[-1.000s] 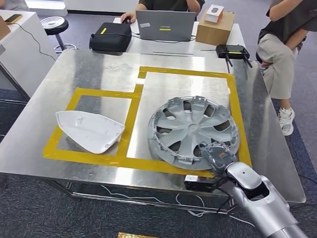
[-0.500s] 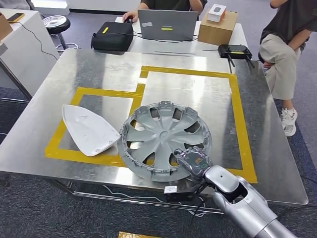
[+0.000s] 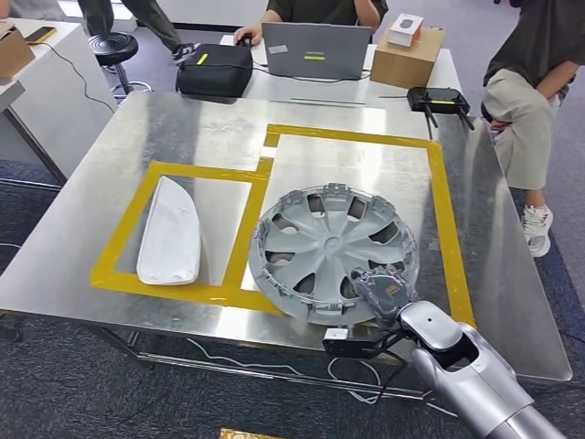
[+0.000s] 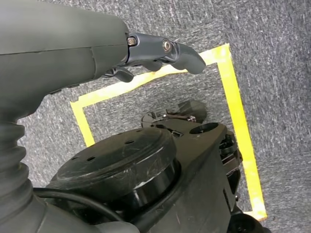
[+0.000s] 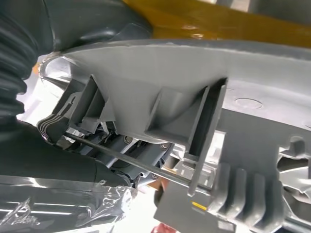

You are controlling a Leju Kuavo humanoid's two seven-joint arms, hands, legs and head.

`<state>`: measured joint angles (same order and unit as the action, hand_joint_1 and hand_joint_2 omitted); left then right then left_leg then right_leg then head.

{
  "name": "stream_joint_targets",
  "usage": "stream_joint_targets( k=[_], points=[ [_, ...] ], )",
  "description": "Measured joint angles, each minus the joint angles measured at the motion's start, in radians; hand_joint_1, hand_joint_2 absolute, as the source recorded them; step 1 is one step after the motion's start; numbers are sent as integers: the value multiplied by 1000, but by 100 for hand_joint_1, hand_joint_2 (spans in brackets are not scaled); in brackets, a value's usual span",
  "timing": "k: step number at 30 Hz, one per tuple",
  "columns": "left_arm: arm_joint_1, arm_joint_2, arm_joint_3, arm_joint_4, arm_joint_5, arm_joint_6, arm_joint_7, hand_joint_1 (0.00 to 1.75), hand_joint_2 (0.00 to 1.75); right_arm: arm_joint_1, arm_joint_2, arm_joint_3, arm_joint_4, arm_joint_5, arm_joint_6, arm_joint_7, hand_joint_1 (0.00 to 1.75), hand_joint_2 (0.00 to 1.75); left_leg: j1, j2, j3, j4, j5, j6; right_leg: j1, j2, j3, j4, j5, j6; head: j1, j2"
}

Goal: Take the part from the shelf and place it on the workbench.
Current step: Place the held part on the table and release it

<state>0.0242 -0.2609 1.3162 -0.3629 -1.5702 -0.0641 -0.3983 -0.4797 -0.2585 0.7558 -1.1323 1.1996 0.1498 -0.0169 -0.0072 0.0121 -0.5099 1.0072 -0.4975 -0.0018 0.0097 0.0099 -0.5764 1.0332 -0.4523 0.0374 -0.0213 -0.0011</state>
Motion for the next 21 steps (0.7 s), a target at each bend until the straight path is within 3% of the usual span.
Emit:
stream_joint_targets(
  k=[18, 20, 21],
  points=[
    [0, -3, 8, 6, 1, -31, -9, 0, 175, 28, -17, -87, -16, 2, 19, 16, 170, 175, 0, -3, 0, 0, 0, 1, 0, -2, 2, 0, 0, 0, 0, 0],
    [0, -4, 8, 6, 0, -31, -9, 0, 87, 29, -17, -90, -17, 4, 18, 15, 109, 175, 0, -3, 0, 0, 0, 1, 0, -2, 2, 0, 0, 0, 0, 0],
    [0, -4, 8, 6, 1, -31, -9, 0, 44, 30, -17, -91, -18, 4, 18, 15, 69, 175, 0, -3, 0, 0, 0, 1, 0, -2, 2, 0, 0, 0, 0, 0]
  ],
)
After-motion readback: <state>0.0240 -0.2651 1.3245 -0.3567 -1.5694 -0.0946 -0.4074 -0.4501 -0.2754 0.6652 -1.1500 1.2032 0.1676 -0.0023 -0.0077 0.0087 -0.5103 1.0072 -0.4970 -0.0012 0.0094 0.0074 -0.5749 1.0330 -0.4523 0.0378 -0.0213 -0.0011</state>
